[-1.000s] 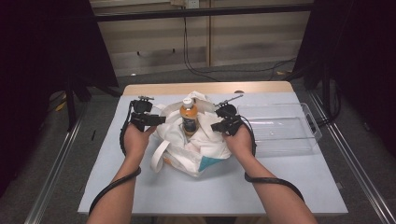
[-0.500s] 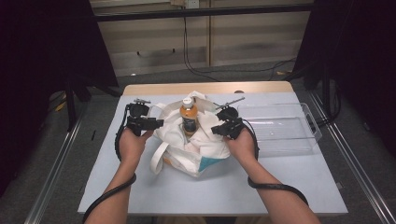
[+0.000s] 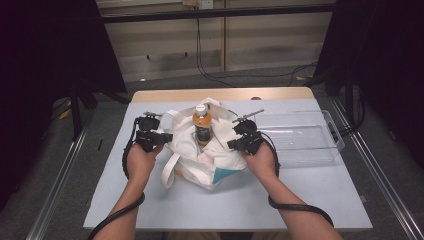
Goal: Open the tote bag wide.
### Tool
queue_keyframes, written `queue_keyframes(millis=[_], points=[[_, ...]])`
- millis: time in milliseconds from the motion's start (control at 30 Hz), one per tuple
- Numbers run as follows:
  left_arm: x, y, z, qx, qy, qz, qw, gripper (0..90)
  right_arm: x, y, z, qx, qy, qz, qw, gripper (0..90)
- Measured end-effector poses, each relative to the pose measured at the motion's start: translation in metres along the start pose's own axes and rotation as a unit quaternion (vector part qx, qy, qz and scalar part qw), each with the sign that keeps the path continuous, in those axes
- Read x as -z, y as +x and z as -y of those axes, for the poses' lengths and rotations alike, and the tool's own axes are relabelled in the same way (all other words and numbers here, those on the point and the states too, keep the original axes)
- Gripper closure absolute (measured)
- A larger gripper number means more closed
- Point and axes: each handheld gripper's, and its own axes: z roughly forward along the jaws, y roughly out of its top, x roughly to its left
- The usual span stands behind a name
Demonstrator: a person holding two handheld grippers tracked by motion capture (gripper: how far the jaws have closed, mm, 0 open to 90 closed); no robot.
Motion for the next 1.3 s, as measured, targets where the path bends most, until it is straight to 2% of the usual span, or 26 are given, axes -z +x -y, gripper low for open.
queue_keyframes(millis=[100, 167, 200, 367, 600, 700, 833, 1033, 1167, 1200, 1300], points=[[-0.002, 0.000, 0.001, -0.002, 0.003, -0.010, 0.9999, 88.2, 0.001, -0.002, 0.002, -0.003, 0.001, 0.007, 1.0000, 90.0], [-0.004, 0.002, 0.003, 0.004, 0.006, -0.008, 0.9999, 88.4, 0.001, -0.003, 0.004, -0.010, 0.003, 0.009, 0.9999, 90.0], [-0.005, 0.003, 0.004, 0.004, 0.005, -0.013, 0.9999, 88.4, 0.000, -0.005, 0.006, -0.006, 0.000, 0.004, 1.0000, 90.0], [-0.007, 0.005, 0.008, 0.001, 0.010, -0.018, 0.9998, 88.6, -0.004, -0.005, 0.011, -0.005, 0.005, 0.008, 0.9999, 90.0], [-0.010, 0.005, 0.011, -0.007, 0.018, -0.031, 0.9993, 88.8, -0.008, -0.008, 0.014, -0.009, 0.008, 0.005, 0.9999, 90.0], [-0.013, 0.004, 0.014, -0.020, 0.023, -0.040, 0.9987, 88.7, -0.009, -0.008, 0.016, -0.013, 0.012, 0.008, 0.9998, 90.0], [-0.015, 0.006, 0.018, -0.014, 0.022, -0.038, 0.9989, 88.8, -0.010, -0.010, 0.019, -0.010, 0.009, 0.006, 0.9999, 90.0], [-0.018, 0.007, 0.022, -0.021, 0.029, -0.042, 0.9985, 88.7, -0.012, -0.010, 0.021, -0.013, 0.014, 0.008, 0.9998, 90.0], [-0.018, 0.008, 0.024, -0.019, 0.031, -0.038, 0.9986, 88.7, -0.012, -0.010, 0.022, -0.014, 0.016, 0.008, 0.9997, 90.0], [-0.018, 0.008, 0.024, -0.018, 0.026, -0.041, 0.9986, 88.6, -0.012, -0.009, 0.022, -0.017, 0.014, 0.009, 0.9997, 90.0], [-0.016, 0.007, 0.023, -0.007, 0.021, -0.035, 0.9991, 88.3, -0.012, -0.009, 0.022, -0.012, 0.012, 0.008, 0.9998, 90.0]])
